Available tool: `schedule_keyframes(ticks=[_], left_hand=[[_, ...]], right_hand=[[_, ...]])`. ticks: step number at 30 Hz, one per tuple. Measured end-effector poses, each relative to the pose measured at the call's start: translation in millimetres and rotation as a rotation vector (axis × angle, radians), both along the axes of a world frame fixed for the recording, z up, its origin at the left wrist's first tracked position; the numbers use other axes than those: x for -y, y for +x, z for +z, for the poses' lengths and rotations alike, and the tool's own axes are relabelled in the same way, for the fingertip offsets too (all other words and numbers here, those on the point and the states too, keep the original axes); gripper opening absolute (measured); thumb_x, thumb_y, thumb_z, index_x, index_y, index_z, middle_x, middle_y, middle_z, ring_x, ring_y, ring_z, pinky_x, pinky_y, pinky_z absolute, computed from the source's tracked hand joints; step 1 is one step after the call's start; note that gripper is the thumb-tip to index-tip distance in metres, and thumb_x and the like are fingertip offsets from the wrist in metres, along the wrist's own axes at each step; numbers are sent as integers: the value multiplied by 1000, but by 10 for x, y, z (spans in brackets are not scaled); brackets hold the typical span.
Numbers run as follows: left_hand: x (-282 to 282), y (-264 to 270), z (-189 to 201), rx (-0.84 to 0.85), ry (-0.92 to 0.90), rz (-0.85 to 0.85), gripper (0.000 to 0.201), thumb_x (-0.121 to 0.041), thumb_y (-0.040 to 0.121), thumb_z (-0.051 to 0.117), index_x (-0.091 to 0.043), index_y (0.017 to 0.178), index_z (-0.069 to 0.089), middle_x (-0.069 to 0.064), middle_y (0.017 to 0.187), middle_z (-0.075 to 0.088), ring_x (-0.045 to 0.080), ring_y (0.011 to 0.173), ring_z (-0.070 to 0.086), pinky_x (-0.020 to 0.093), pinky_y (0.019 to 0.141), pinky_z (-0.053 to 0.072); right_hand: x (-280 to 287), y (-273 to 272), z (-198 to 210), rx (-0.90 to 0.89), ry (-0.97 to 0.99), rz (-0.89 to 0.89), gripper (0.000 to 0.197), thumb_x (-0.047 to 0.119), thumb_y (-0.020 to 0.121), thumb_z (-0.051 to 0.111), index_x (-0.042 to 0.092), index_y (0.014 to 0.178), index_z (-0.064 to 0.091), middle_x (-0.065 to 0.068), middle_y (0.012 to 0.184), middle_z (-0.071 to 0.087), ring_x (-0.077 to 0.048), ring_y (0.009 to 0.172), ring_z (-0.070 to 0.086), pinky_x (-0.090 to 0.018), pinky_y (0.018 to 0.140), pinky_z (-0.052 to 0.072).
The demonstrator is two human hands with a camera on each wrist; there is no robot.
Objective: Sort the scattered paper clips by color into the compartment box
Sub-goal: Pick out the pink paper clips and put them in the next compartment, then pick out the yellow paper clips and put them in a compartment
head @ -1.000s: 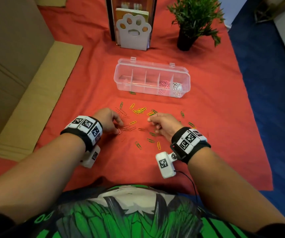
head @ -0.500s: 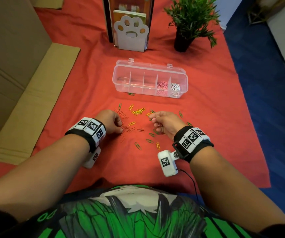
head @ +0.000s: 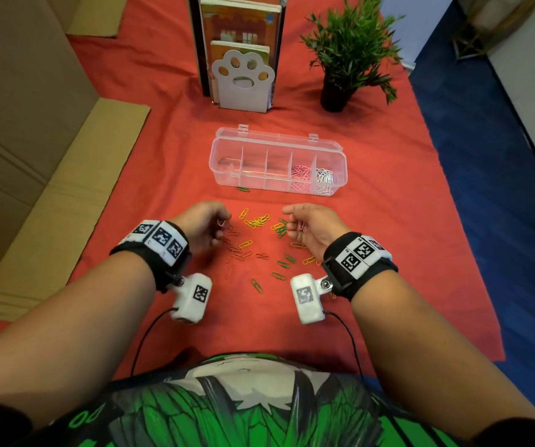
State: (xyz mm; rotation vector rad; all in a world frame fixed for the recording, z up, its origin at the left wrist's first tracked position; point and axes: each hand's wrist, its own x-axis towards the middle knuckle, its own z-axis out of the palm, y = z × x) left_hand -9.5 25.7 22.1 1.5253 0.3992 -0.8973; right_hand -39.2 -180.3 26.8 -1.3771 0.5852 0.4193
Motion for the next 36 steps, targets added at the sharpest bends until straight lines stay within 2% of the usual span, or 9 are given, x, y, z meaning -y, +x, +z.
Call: schedule_keyframes(ticks=[3,9,14,20,24,27,30,33,36], left_hand=[[60,85,264,-140,-350,148,10,-14,59,40,-14,65,48,3,55,48,13,43,40,17,44,33],[445,320,414,-147,-389,212,36,-10,69,39,3,96,60,19,95,65,26,77,68,34,70,58],[822,537,519,-146,-365,212,28,-18,88,31,-1,88,53,21,99,57,29,93,59,40,90,48],[1193,729,654,-95,-397,242,5,-14,81,41,-9,81,39,4,77,35,13,71,44,38,103,38],[1280,765,624,-79,-382,255,2,-8,77,41,-7,77,42,5,78,35,19,131,38,43,118,8],[1215,721,575,-74,-375,242,16,-8,79,37,-15,66,31,-2,64,19,8,58,36,24,106,32],[1143,657,527,8,-339,236,25,-4,84,31,-20,64,29,-2,58,25,11,52,22,20,58,27],[1032,534,479,132,-164,231,27,1,88,33,-18,72,43,-1,66,39,6,47,40,16,46,35],[818,395,329,209,-34,172,28,7,88,39,-17,78,49,2,69,46,8,47,43,20,48,35]], right_hand=[[63,65,108,33,113,-85,27,-3,92,33,9,83,56,-4,65,42,-14,57,44,-18,45,44],[307,126,171,52,125,-192,28,-10,91,33,6,84,55,-7,75,55,-15,62,60,-18,51,54],[553,37,145,12,102,-267,28,0,94,32,8,84,57,-9,79,60,-12,60,61,-19,55,52],[771,-62,121,24,-13,-231,35,-13,91,28,5,85,57,-11,84,60,-10,60,63,-14,52,54],[827,-38,161,9,-114,-189,35,-16,89,27,0,103,55,-7,82,57,-12,70,55,-14,55,51],[768,75,182,10,-220,-131,38,-16,89,28,-5,116,53,-5,80,55,-11,69,54,-12,55,49],[664,291,225,59,-312,-94,38,-18,88,28,-8,113,54,-5,76,53,-11,65,51,-8,46,47],[539,591,270,152,-413,-61,39,-19,84,25,3,87,57,-5,75,54,-12,64,52,-8,45,47],[438,891,241,220,-577,65,37,-6,86,34,4,107,63,-8,93,62,-18,80,56,-17,65,49]])
